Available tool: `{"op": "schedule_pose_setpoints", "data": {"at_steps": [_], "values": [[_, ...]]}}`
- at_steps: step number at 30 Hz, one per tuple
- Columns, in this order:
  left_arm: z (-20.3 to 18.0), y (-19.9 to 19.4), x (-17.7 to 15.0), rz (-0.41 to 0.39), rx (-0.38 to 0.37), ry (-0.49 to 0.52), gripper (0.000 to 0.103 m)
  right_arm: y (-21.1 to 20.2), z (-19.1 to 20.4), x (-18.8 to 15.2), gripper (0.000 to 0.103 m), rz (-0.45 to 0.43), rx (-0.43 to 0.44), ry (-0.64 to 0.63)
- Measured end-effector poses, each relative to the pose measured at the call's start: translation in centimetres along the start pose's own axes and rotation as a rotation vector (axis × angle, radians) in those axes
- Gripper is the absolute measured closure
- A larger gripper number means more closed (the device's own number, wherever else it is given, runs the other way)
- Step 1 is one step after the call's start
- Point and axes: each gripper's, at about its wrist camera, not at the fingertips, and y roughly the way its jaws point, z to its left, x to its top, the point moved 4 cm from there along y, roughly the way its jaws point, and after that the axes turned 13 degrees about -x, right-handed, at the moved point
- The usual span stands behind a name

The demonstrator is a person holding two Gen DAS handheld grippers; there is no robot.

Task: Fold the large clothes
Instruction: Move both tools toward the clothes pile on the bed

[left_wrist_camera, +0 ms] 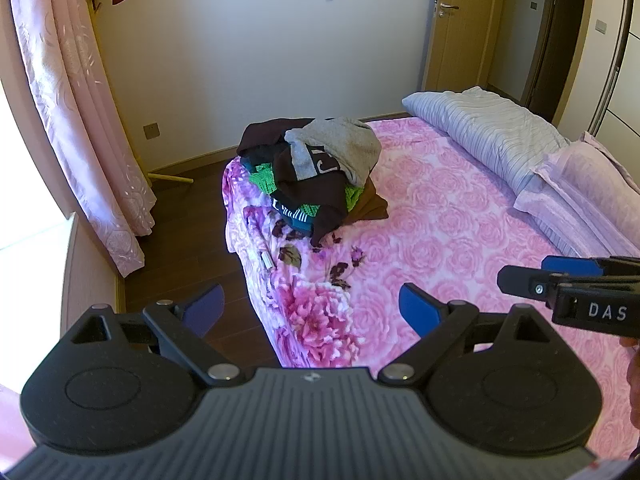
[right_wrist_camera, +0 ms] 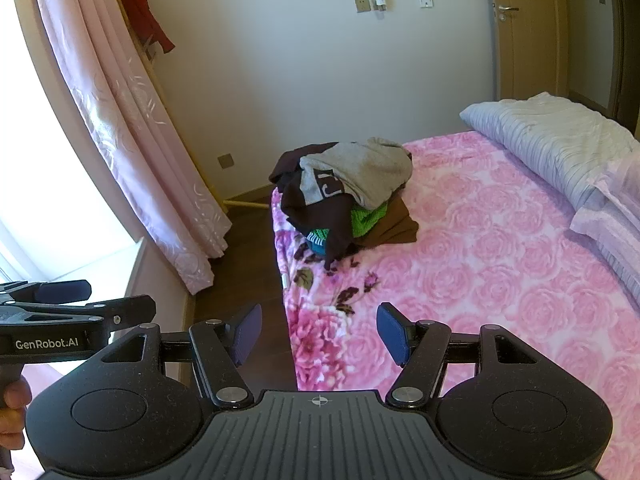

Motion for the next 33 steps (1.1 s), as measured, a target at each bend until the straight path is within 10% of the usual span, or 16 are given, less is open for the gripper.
{"op": "schedule_pose_setpoints", "data": {"at_steps": [33], "values": [[-2.2,2.1,2.6,0.055,0.008,0.058,0.01,1.7,-3.2,1.6,0.042,0.005,0.013,0.055]]}}
